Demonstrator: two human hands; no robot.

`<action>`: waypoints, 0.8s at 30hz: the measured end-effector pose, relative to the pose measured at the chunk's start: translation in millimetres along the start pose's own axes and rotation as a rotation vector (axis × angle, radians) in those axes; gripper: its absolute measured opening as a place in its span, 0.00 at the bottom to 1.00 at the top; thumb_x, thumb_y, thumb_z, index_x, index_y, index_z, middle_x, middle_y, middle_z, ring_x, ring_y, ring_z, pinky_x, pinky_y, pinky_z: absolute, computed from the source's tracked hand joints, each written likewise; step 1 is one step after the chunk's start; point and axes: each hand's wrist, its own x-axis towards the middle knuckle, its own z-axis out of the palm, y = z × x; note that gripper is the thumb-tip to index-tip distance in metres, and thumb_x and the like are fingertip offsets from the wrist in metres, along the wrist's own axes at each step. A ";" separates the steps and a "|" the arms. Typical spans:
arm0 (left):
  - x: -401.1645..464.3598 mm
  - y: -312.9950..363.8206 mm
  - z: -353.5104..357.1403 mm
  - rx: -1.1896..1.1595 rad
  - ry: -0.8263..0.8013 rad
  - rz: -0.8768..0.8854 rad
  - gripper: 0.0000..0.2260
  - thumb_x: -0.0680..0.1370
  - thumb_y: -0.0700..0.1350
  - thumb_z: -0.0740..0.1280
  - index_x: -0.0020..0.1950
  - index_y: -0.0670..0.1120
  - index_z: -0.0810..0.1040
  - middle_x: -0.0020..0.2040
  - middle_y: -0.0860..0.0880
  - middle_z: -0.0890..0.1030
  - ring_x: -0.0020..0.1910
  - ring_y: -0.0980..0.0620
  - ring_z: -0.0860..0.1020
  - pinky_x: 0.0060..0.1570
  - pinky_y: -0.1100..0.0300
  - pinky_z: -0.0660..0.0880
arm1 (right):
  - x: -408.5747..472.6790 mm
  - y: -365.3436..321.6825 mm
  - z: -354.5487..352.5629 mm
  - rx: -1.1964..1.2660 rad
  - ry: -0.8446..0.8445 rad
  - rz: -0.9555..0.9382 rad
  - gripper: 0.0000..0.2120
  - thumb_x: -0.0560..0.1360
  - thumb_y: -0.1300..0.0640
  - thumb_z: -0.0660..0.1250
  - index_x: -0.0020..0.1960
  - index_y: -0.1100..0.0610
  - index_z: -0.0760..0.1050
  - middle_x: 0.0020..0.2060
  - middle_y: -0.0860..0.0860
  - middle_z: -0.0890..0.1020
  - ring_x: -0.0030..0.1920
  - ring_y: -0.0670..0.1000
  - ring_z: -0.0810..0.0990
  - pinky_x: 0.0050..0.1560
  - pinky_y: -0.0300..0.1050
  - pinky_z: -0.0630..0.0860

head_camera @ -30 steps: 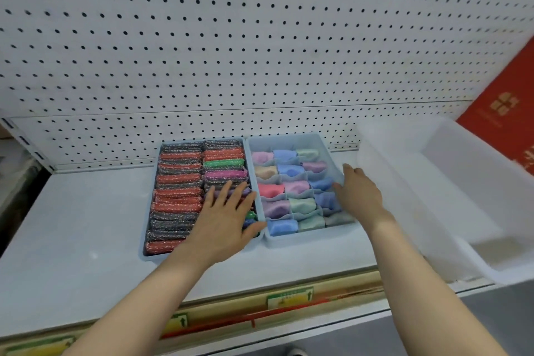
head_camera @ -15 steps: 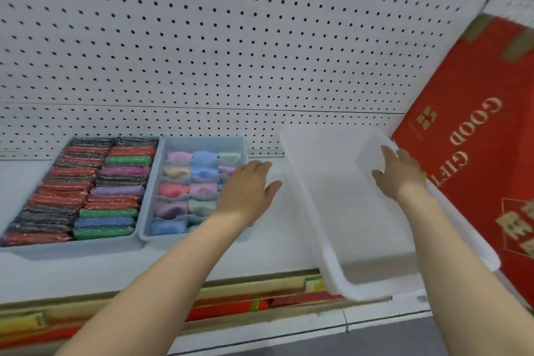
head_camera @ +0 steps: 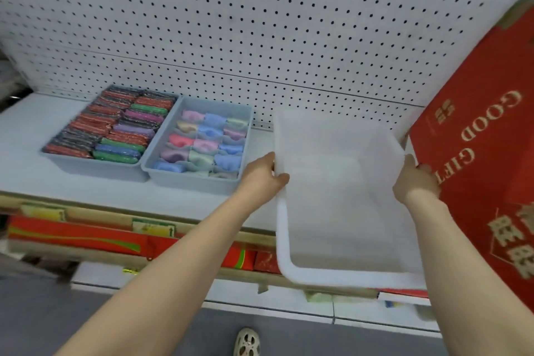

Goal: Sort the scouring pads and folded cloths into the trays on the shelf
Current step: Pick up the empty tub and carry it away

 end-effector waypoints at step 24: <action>-426.0 -210.8 -48.3 -0.660 0.741 -0.314 0.25 0.73 0.33 0.71 0.68 0.50 0.75 0.55 0.50 0.82 0.46 0.52 0.83 0.45 0.59 0.81 | -338.5 -18.2 127.6 0.517 -0.118 -0.654 0.21 0.74 0.57 0.70 0.65 0.58 0.71 0.57 0.59 0.80 0.58 0.64 0.77 0.58 0.58 0.73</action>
